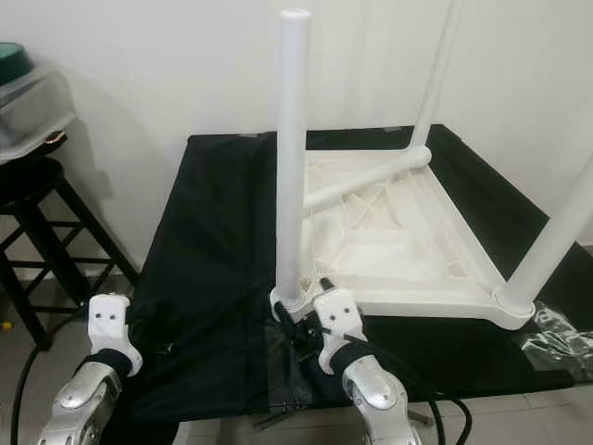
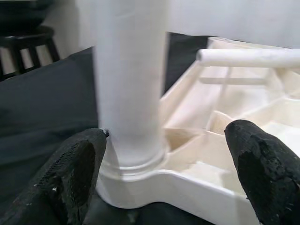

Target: Building children table

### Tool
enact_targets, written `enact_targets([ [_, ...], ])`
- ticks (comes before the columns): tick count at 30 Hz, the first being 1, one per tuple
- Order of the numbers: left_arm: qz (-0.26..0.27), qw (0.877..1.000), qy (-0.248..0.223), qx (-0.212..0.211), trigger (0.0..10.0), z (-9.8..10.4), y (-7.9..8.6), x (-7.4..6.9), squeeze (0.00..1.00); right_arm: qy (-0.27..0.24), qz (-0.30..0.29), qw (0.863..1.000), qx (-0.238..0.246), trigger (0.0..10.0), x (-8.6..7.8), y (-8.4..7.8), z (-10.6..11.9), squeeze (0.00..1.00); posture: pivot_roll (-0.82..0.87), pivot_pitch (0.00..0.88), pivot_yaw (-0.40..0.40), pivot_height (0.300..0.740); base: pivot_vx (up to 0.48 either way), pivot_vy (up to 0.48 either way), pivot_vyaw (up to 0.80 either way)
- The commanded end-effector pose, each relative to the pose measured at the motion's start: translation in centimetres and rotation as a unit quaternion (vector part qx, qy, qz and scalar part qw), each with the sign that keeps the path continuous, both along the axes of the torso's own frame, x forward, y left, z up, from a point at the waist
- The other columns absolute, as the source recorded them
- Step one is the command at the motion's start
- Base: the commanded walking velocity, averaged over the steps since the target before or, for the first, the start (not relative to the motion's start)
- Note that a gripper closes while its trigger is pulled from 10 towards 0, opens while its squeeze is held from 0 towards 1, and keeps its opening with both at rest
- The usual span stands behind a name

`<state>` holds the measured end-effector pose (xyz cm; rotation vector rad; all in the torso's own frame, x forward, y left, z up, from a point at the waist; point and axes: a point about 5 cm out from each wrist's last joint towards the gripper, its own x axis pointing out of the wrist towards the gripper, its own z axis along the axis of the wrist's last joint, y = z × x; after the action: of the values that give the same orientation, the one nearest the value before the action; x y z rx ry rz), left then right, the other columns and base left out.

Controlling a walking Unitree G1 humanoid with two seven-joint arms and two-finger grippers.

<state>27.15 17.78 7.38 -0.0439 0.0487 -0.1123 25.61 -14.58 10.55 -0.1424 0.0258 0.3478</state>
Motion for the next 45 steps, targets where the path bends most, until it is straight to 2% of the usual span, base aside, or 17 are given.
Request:
enact_targets([
  [1, -0.005, 0.999, 0.018, 0.026, 10.0, -0.3, -0.3, -0.1, 0.00, -0.001, -0.003, 1.000, 0.009, 10.0, 0.1, 0.1, 0.3, 0.00, -0.03, 0.000, 0.039, 0.740, -0.390, 0.000, 0.00],
  [6, -0.008, 0.999, 0.034, 0.035, 10.0, -0.3, -0.6, 0.1, 0.00, 0.001, -0.005, 1.000, 0.009, 10.0, 0.3, 0.1, 0.2, 0.00, -0.03, 0.000, 0.039, 0.740, -0.444, 0.000, 0.00],
  [8, -0.007, 0.999, 0.030, 0.025, 10.0, -0.1, -0.6, 0.1, 0.00, 0.002, -0.007, 1.000, 0.009, 10.0, 0.3, 0.1, 0.1, 0.00, -0.03, 0.000, 0.038, 0.740, -0.480, 0.000, 0.00],
  [17, -0.031, 0.999, 0.027, 0.024, 10.0, 0.0, -1.1, 0.0, 0.00, 0.012, -0.012, 1.000, 0.010, 10.0, 0.4, 0.0, -0.1, 0.00, -0.02, 0.000, 0.037, 0.740, 0.000, 0.000, 0.00],
  [36, -0.047, 0.998, 0.038, 0.025, 10.0, 0.0, -1.2, -0.4, 0.00, 0.022, -0.038, 0.999, 0.016, 10.0, 0.5, -0.3, -0.4, 0.00, -0.01, 0.000, 0.040, 0.740, 0.000, 0.000, 0.00],
  [41, -0.033, 0.997, 0.038, 0.056, 10.0, 0.0, -0.9, -0.6, 0.00, 0.035, -0.040, 0.999, 0.005, 10.0, 0.4, -0.4, -0.7, 0.00, -0.01, 0.000, 0.037, 0.740, 0.000, 0.000, 0.00],
  [43, -0.026, 0.995, 0.028, 0.090, 10.0, 0.0, -0.7, -0.8, 0.00, 0.053, -0.034, 0.998, -0.005, 10.0, 0.4, -0.2, -1.2, 0.00, 0.00, 0.000, 0.035, 0.740, 0.000, 0.000, 0.00],
  [45, -0.030, 0.995, 0.023, 0.095, 10.0, 0.1, -0.8, -0.9, 0.00, 0.056, -0.022, 0.998, -0.019, 10.0, 0.4, 0.1, -1.4, 0.00, -0.01, 0.000, 0.031, 0.740, 0.000, 0.000, 0.00],
])
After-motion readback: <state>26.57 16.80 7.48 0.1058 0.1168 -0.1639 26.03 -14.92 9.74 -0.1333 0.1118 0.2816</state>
